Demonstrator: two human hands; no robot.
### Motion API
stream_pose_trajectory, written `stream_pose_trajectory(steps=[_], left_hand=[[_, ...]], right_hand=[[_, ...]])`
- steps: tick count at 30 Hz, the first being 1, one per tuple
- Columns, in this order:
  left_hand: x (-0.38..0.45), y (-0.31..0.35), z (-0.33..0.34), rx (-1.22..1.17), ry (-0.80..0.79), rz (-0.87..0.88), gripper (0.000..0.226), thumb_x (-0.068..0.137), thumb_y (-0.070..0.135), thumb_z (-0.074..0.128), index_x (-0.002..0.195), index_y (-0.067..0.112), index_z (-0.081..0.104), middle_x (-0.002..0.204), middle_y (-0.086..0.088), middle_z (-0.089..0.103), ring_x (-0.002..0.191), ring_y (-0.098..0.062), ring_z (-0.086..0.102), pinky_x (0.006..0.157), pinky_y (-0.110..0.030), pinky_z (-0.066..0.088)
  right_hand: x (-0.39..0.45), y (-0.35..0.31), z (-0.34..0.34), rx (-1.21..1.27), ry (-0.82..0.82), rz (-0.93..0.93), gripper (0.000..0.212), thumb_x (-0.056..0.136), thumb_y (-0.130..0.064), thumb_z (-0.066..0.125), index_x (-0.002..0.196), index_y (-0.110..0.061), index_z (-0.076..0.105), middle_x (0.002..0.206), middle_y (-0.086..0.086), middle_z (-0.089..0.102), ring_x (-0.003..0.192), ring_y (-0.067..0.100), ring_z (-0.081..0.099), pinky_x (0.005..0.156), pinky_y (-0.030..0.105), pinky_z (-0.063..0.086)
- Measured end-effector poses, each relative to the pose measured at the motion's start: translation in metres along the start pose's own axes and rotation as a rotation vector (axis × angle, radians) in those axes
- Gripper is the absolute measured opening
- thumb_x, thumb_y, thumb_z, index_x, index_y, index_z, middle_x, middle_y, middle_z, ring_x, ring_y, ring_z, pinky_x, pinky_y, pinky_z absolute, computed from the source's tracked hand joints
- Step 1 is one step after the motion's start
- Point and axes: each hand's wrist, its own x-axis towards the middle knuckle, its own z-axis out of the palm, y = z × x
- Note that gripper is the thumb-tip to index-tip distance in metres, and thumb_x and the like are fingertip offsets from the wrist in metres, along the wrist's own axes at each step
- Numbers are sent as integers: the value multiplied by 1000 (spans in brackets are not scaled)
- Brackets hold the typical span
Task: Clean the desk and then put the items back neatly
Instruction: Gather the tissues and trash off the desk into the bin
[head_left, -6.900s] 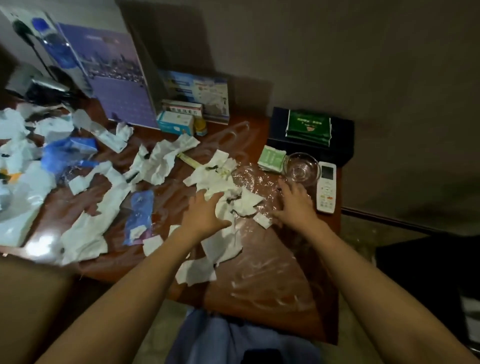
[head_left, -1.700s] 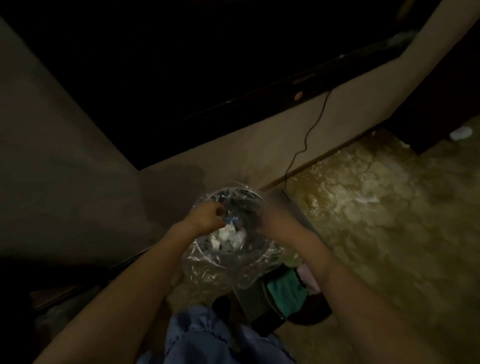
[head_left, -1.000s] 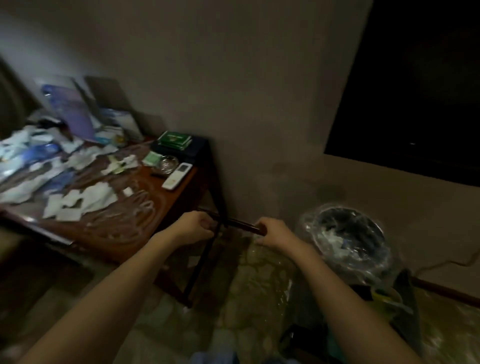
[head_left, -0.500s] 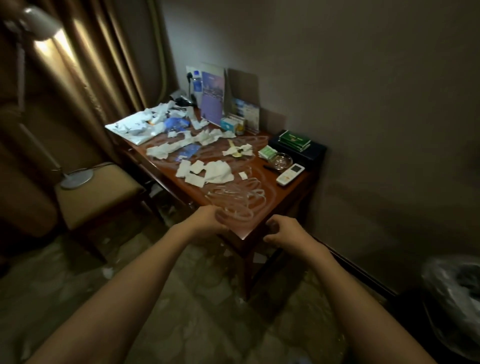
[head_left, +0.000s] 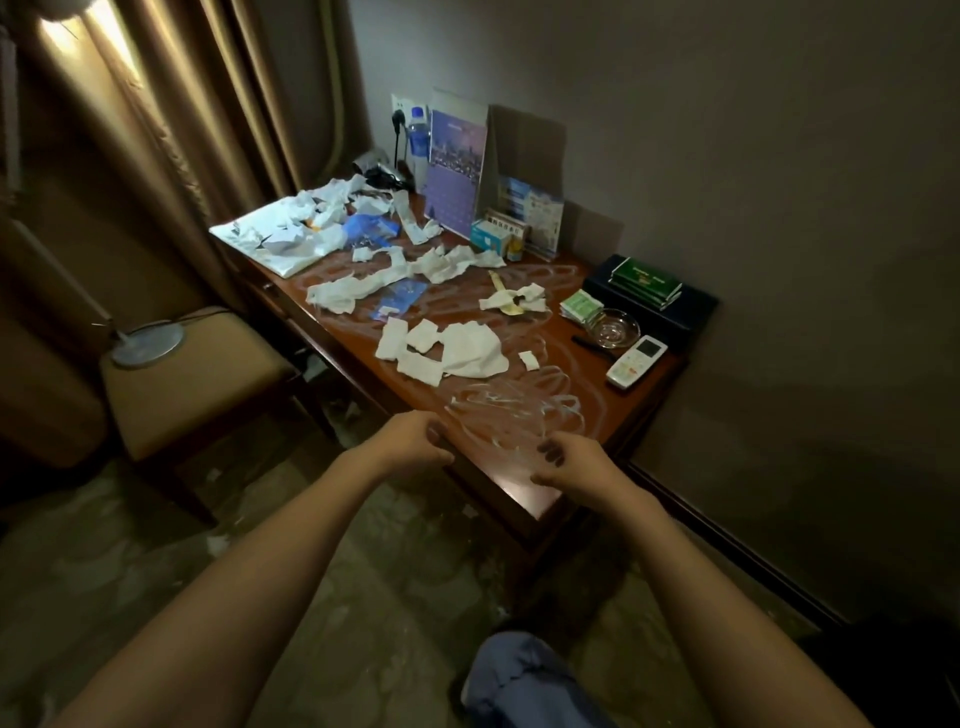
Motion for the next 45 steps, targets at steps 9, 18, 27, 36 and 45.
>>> stream_pose_trajectory(steps=[9, 18, 27, 36, 45], left_hand=[[153, 8, -52, 156, -25, 42, 64, 79, 28, 74, 137, 21, 47, 142, -7, 45, 125, -22, 47, 100, -31, 40], [243, 6, -40, -7, 6, 15, 97, 71, 44, 78, 149, 30, 22, 154, -4, 29, 139, -26, 30, 111, -42, 30], [344, -20, -28, 330, -79, 79, 110, 66, 60, 75, 149, 40, 5, 159, -4, 1, 144, -32, 10, 110, -52, 23], [404, -39, -33, 312, -108, 285, 47, 77, 41, 70, 120, 26, 57, 113, -6, 53, 107, -26, 46, 85, -35, 39], [452, -35, -69, 39, -293, 369, 13, 70, 6, 66, 65, 13, 56, 57, 2, 50, 54, -12, 44, 49, -13, 29]], right_hand=[[133, -1, -22, 82, 51, 70, 52, 85, -18, 69, 132, -11, 49, 128, 8, 53, 105, 15, 52, 74, 16, 42], [193, 10, -46, 116, 111, 198, 42, 84, -17, 69, 124, -14, 55, 120, 4, 57, 93, 10, 50, 72, 16, 41], [257, 10, -37, 235, 221, 438, 47, 84, -17, 70, 128, -11, 53, 116, 6, 61, 92, 10, 51, 76, 19, 41], [337, -13, -16, 331, 361, 623, 61, 82, -17, 73, 136, -15, 47, 129, 5, 49, 116, 19, 52, 97, 26, 41], [354, -22, 1, 322, 457, 774, 11, 90, -7, 57, 84, -15, 61, 86, -1, 61, 76, 12, 56, 68, 20, 38]])
